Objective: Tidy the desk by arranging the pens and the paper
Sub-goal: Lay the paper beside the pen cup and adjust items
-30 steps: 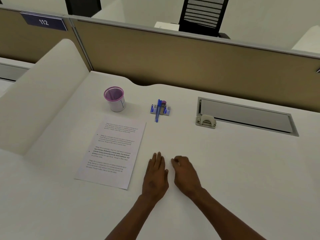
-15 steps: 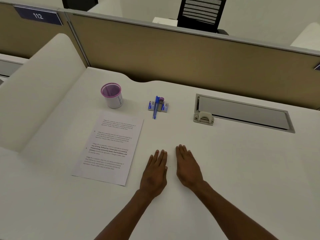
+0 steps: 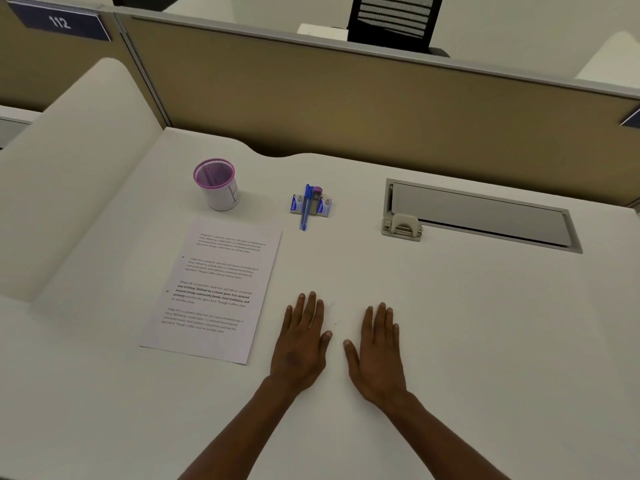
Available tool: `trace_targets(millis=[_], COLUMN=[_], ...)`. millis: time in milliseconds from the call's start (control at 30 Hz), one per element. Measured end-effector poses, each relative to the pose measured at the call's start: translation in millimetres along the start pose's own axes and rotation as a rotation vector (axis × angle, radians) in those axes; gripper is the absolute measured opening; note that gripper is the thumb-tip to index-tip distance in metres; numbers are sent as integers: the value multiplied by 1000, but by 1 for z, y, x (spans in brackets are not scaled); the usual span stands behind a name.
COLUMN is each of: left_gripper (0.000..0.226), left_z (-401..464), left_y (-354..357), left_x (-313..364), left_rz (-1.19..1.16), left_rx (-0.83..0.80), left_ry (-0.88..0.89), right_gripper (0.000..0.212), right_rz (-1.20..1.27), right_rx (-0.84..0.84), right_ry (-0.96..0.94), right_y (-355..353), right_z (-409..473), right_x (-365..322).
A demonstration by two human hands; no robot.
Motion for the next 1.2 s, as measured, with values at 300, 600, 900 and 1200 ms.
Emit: trace_targets(millis=[300,600,900,1200], left_gripper=[55,57,60,47], left_z=[-6,-17,-28,-18], left_y=[1,-3,-15,-17], left_x=[10,5,11,5], left_rz=[-183,-125,-438,-136], left_rx=[62,100,199,185], left_ry=[82,-6,22,19], right_gripper=[64,67,54,53], right_rz=[150,100,281,322], right_rx=[-41,-65,-61,-57], right_ry=[-123,-142,-348,-433], right_y=[9,-13,-6,-19], right_z=[4,65,21,20], right_x=[-39,-16,-36,-37])
Point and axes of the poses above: each hand's wrist, its own z-axis towards the middle knuckle, its own y-axis out of the palm, x = y × z, the point moved 7 cm from there along z, towards the middle knuckle, and after that the axes turned 5 degrees about z, right-handed, at the moved point
